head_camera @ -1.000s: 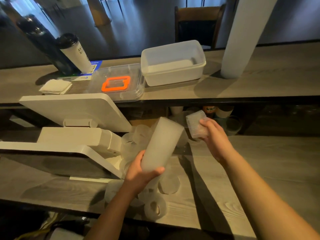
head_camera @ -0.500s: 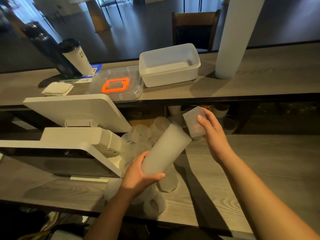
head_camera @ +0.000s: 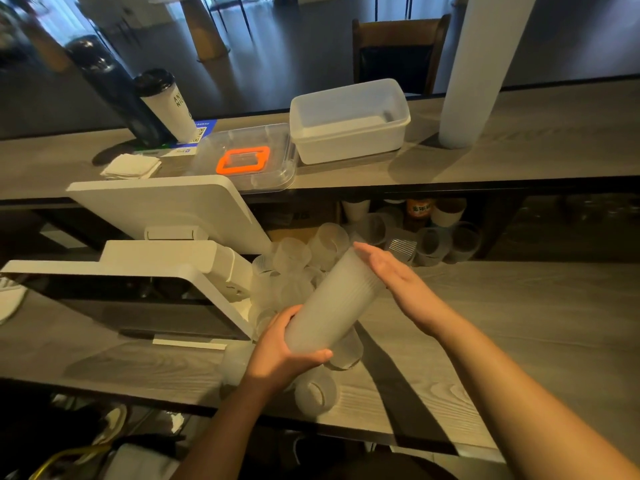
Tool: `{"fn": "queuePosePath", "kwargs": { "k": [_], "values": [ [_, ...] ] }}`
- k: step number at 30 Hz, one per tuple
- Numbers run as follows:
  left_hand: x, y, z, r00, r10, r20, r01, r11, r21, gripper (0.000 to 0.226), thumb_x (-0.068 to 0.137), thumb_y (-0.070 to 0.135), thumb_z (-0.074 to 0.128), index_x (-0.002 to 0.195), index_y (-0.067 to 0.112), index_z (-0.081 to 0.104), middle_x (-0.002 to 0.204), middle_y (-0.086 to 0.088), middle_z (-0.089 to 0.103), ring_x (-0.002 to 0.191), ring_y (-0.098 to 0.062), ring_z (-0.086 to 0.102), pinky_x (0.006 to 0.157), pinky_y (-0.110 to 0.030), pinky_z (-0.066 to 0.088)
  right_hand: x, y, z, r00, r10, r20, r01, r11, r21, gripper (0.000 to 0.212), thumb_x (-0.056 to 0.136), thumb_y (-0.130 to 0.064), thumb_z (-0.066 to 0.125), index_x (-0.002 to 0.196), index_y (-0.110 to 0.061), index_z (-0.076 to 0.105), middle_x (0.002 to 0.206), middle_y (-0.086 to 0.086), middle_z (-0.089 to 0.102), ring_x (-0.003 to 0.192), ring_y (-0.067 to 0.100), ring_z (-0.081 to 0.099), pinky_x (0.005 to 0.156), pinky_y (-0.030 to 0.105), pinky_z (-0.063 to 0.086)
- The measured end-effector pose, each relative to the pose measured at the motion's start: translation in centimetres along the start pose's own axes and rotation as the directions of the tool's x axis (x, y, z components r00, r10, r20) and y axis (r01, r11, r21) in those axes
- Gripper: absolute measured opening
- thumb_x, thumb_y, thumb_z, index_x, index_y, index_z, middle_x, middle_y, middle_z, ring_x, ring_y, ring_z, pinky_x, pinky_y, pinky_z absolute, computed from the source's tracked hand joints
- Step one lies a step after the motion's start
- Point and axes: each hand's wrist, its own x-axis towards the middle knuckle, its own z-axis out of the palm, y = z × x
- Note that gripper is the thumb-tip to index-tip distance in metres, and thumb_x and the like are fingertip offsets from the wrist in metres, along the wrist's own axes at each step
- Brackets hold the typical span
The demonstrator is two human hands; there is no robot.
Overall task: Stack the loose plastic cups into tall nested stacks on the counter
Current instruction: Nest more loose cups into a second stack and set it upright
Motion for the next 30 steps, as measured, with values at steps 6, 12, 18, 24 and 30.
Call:
{"fn": "queuePosePath", "kwargs": {
  "k": [6, 12, 18, 24, 30],
  "values": [
    [-1.1, -0.8, -1.9, 0.995, -0.074, -0.063, 0.061, 0.980, -0.188, 0.082, 0.040, 0.056, 0.082, 0.114, 0.037, 0.052, 0.114, 0.007, 0.060, 0.100, -0.009, 0.062, 0.066, -0.015, 0.053, -0.4, 1.6, 1.9, 0.982, 0.128, -0.139, -0.119, 0.990, 0.075, 0.079, 0.084, -0.069, 0.043, 0.153, -0.032, 0.037, 0.150, -0.006, 0.046, 0.135, 0.013, 0.045, 0.102, 0.025, 0.042],
    [-2.1, -3.1, -3.8, 0.994, -0.105, -0.028, 0.096, 0.969, -0.229, 0.089, 0.043, 0.056, 0.085, 0.123, 0.034, 0.051, 0.118, 0.004, 0.060, 0.106, -0.017, 0.062, 0.073, -0.027, 0.056, -1.5, 6.7, 4.7, 0.953, 0.267, -0.143, -0.286, 0.949, -0.135, 0.077, 0.084, -0.054, 0.071, 0.149, -0.025, 0.040, 0.137, 0.000, 0.050, 0.120, 0.014, 0.050, 0.093, 0.027, 0.044],
    [-3.3, -4.3, -5.0, 0.993, -0.114, 0.019, 0.115, 0.973, -0.198, 0.099, 0.041, 0.060, 0.078, 0.129, 0.030, 0.046, 0.117, 0.008, 0.056, 0.103, -0.009, 0.058, 0.070, -0.016, 0.050, -1.6, 11.8, 8.5, 0.912, 0.373, -0.172, -0.409, 0.857, -0.313, 0.109, 0.068, -0.053, 0.086, 0.154, -0.015, 0.031, 0.155, 0.009, 0.038, 0.140, 0.027, 0.041, 0.112, 0.043, 0.042],
    [-4.0, -5.9, -6.9, 0.997, -0.081, 0.018, 0.083, 0.977, -0.195, 0.098, 0.045, 0.061, 0.081, 0.132, 0.030, 0.050, 0.117, 0.009, 0.060, 0.104, -0.010, 0.061, 0.071, -0.019, 0.051, -1.1, 13.9, 9.8, 0.894, 0.394, -0.213, -0.444, 0.838, -0.317, 0.090, 0.067, -0.047, 0.089, 0.140, -0.018, 0.047, 0.139, 0.004, 0.050, 0.129, 0.025, 0.049, 0.108, 0.046, 0.046],
    [-4.1, -6.7, -8.5, 0.997, -0.068, 0.032, 0.074, 0.973, -0.218, 0.086, 0.052, 0.044, 0.087, 0.128, 0.029, 0.051, 0.115, 0.010, 0.061, 0.096, 0.001, 0.062, 0.069, -0.016, 0.053, -1.5, 13.0, 10.2, 0.876, 0.353, -0.328, -0.400, 0.913, -0.086, 0.070, 0.078, -0.026, 0.084, 0.137, -0.016, 0.049, 0.129, 0.002, 0.056, 0.114, 0.022, 0.059, 0.094, 0.036, 0.055]
  ]
}}
